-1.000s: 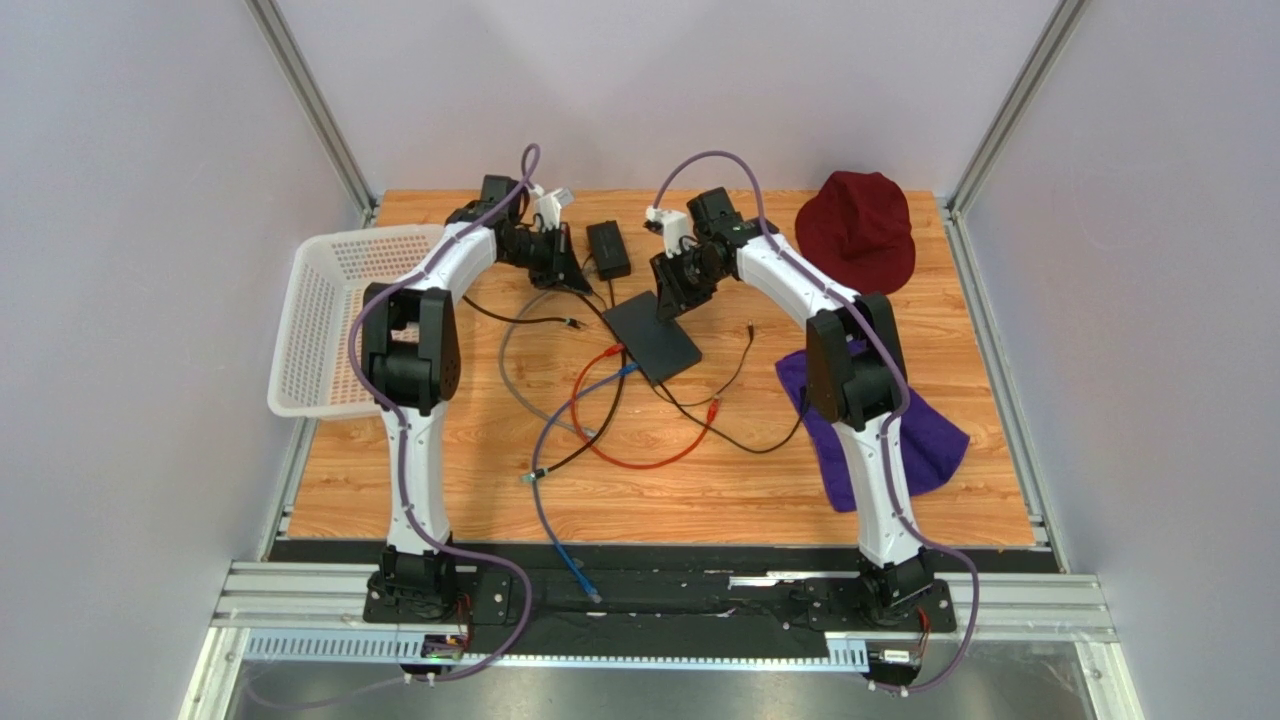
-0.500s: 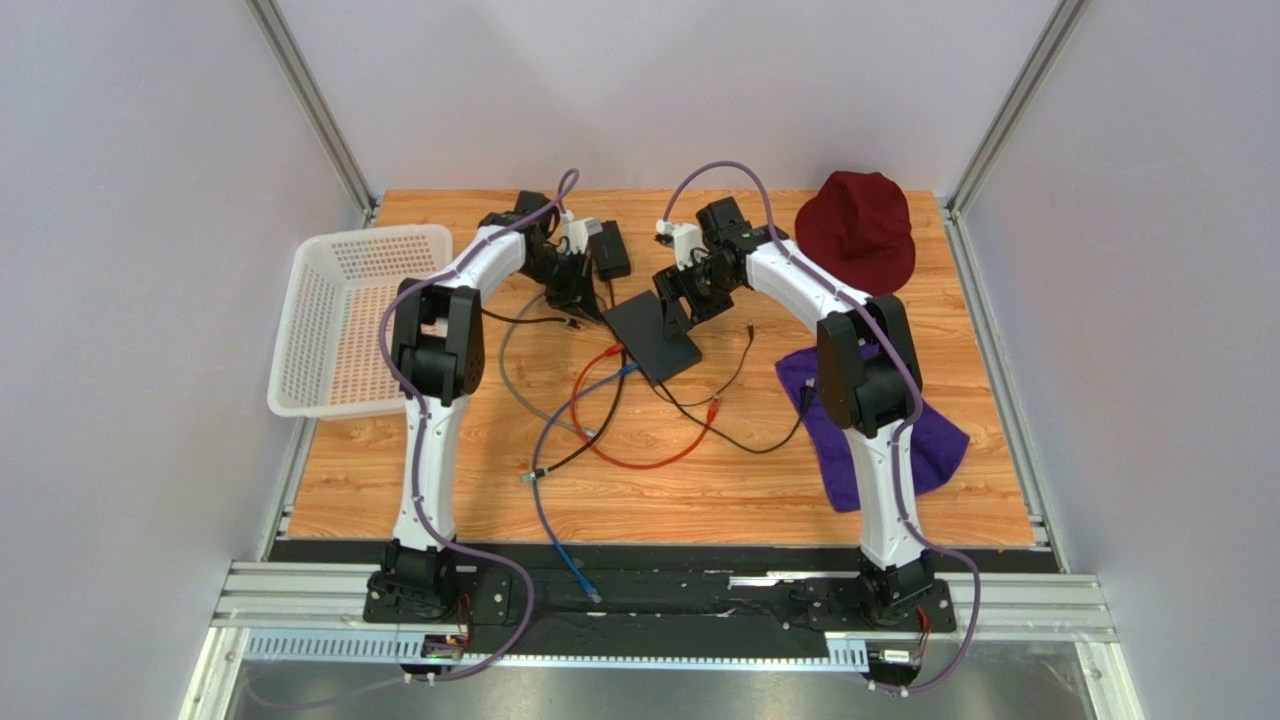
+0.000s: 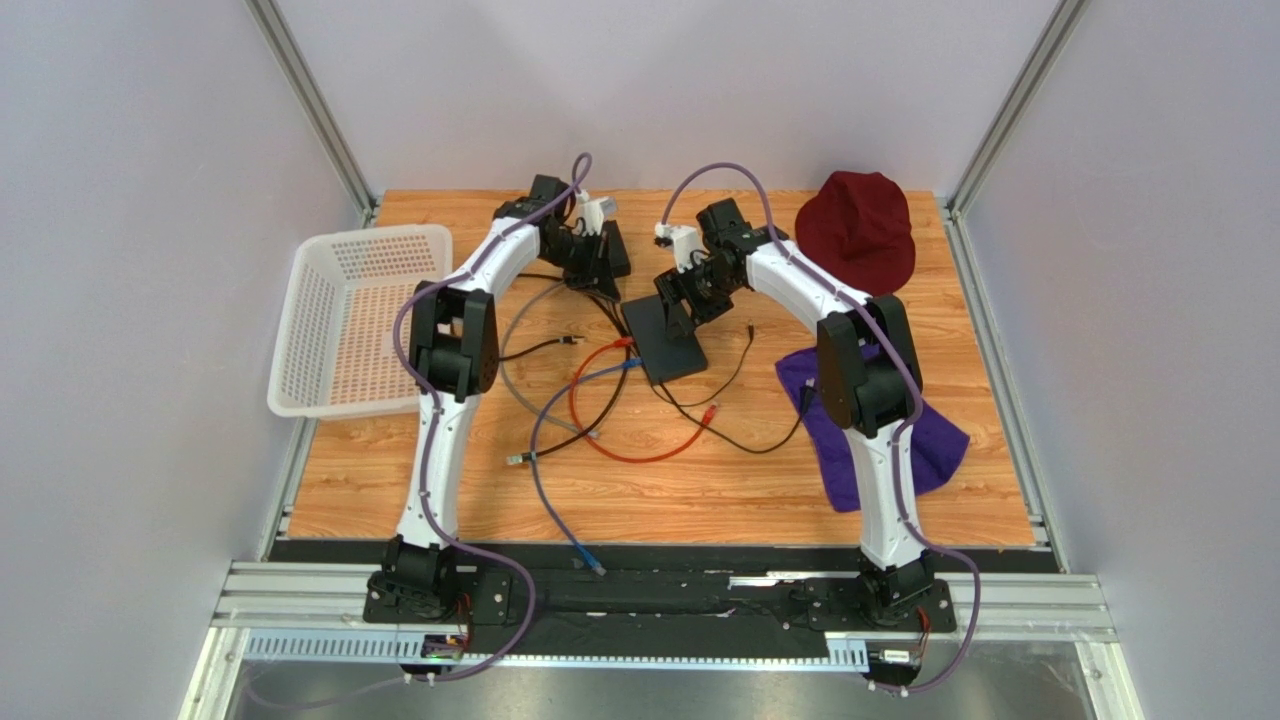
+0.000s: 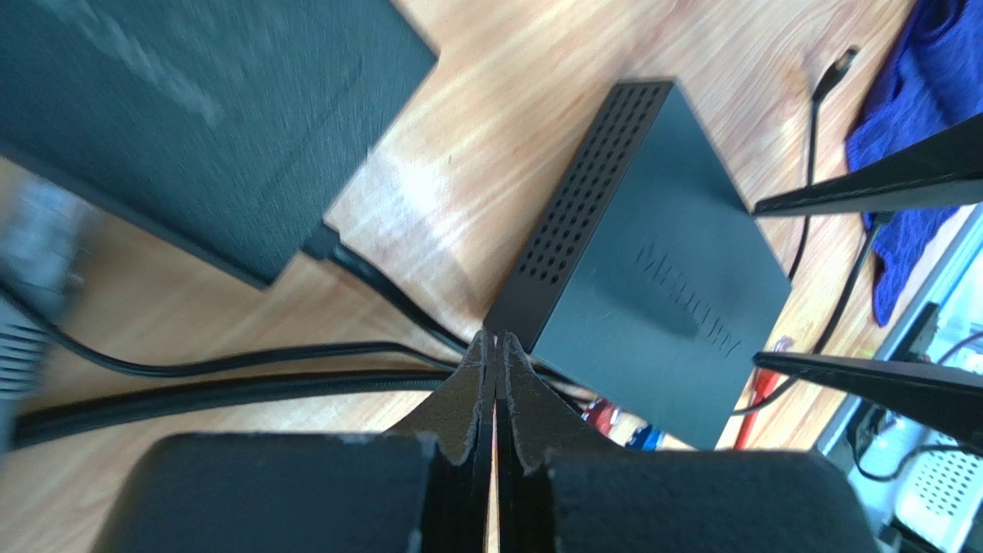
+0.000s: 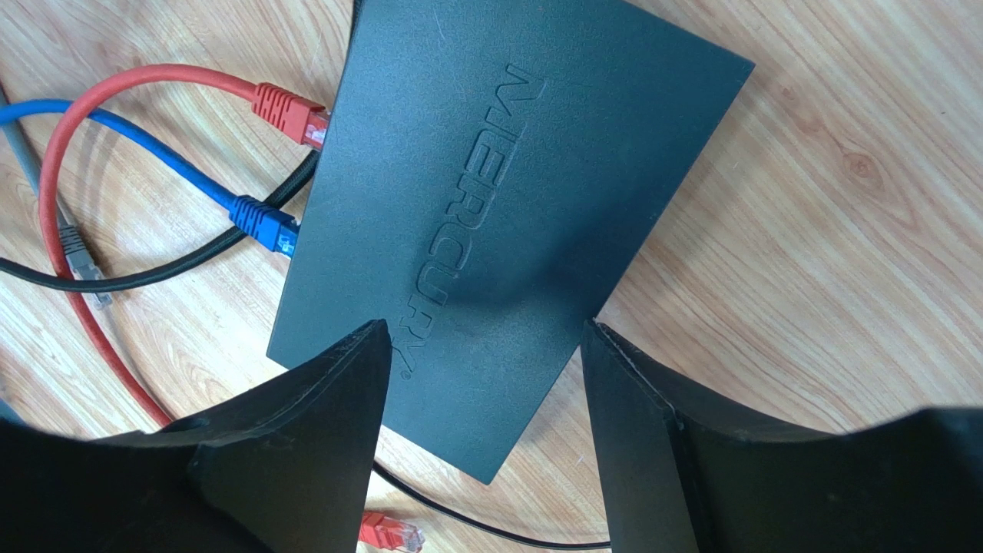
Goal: Pull the plug from the switch port
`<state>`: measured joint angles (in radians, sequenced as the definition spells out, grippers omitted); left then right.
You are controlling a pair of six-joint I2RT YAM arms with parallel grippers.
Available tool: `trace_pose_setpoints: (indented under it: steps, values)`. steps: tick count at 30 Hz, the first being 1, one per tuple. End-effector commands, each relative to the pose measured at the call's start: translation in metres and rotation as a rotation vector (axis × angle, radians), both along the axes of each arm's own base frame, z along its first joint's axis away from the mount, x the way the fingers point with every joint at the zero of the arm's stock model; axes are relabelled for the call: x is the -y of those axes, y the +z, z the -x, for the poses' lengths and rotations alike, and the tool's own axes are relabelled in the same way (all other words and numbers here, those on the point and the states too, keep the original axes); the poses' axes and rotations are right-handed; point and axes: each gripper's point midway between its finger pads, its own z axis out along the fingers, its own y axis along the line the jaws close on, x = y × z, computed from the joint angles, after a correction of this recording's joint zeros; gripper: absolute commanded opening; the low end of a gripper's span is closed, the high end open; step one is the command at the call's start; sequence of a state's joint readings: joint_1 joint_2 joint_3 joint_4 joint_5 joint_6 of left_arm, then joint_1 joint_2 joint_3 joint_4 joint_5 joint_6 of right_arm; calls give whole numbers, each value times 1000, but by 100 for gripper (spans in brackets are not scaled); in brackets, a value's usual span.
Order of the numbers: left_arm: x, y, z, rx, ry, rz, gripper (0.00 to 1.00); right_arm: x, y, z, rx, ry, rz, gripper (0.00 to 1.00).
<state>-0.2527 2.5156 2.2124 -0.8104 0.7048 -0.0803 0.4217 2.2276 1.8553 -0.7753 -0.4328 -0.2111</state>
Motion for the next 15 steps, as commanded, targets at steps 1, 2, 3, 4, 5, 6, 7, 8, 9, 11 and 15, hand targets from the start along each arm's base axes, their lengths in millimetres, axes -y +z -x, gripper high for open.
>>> trace_pose_setpoints:
  steps: [1,2,3,4,5,6,7,8,9,11,15]
  values:
    - [-10,41,-6,55,17,29,14,5,27,-11,85,-20,7,64]
    - [-13,51,-9,84,25,52,20,3,32,-13,98,-17,-1,63]
    - [-10,50,6,48,-1,109,31,0,42,-13,114,-8,-19,60]
    - [-10,76,10,101,-18,157,37,-3,48,-14,126,1,-33,59]
    - [-8,74,15,124,-42,182,42,-6,51,-14,130,7,-44,57]
    - [-5,81,20,164,-98,206,48,-8,50,-13,125,20,-52,52]
    - [0,82,26,162,-126,213,49,-14,48,-10,121,38,-54,47]
    - [1,81,32,138,-151,209,49,-17,44,-8,112,51,-57,35]
    - [3,76,37,123,-174,210,49,-22,36,-3,80,68,-71,30]
    - [4,58,43,50,-167,204,49,-27,29,1,54,85,-85,20]
    - [0,38,40,16,-138,162,49,-30,6,7,3,116,-88,2]
